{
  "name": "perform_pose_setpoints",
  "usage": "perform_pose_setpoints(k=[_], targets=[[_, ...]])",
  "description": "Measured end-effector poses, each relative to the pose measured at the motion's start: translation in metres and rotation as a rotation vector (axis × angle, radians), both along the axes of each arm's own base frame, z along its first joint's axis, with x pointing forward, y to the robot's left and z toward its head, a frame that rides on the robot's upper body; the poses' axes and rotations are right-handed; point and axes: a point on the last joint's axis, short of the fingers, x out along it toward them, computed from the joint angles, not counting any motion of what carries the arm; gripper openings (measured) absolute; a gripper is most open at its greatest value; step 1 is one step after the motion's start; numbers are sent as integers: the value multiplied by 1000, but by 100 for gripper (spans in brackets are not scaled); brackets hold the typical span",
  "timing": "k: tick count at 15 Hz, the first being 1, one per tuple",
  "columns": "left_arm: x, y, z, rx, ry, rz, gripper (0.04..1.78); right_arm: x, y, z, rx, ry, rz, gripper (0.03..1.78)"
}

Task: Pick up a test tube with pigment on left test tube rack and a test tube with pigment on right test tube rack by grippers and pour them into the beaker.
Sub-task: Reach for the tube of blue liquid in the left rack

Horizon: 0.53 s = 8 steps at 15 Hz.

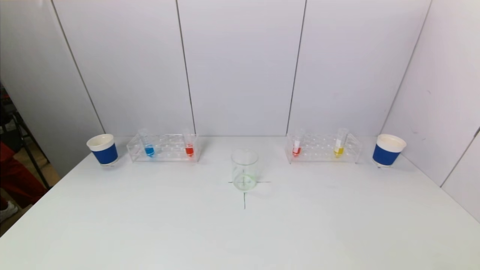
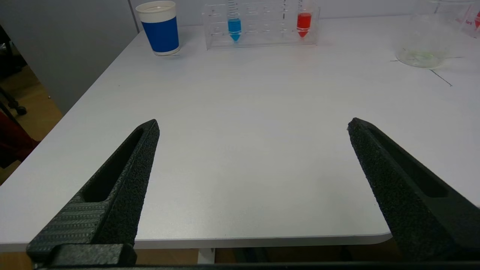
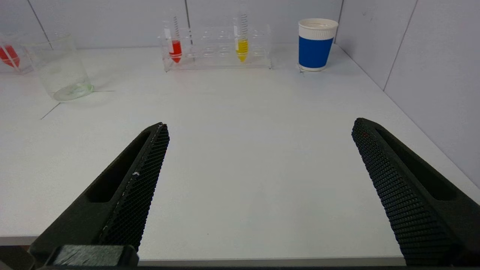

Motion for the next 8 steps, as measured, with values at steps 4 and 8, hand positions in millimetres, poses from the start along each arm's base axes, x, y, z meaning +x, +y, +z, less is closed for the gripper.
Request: perform_pose_setpoints(k=[4, 8], targets=[[0, 0, 0, 2, 0, 1, 176, 0, 0, 0, 0, 0, 0, 177], [0, 0, 0, -17, 0, 0, 176, 0, 0, 0, 0, 0, 0, 177]])
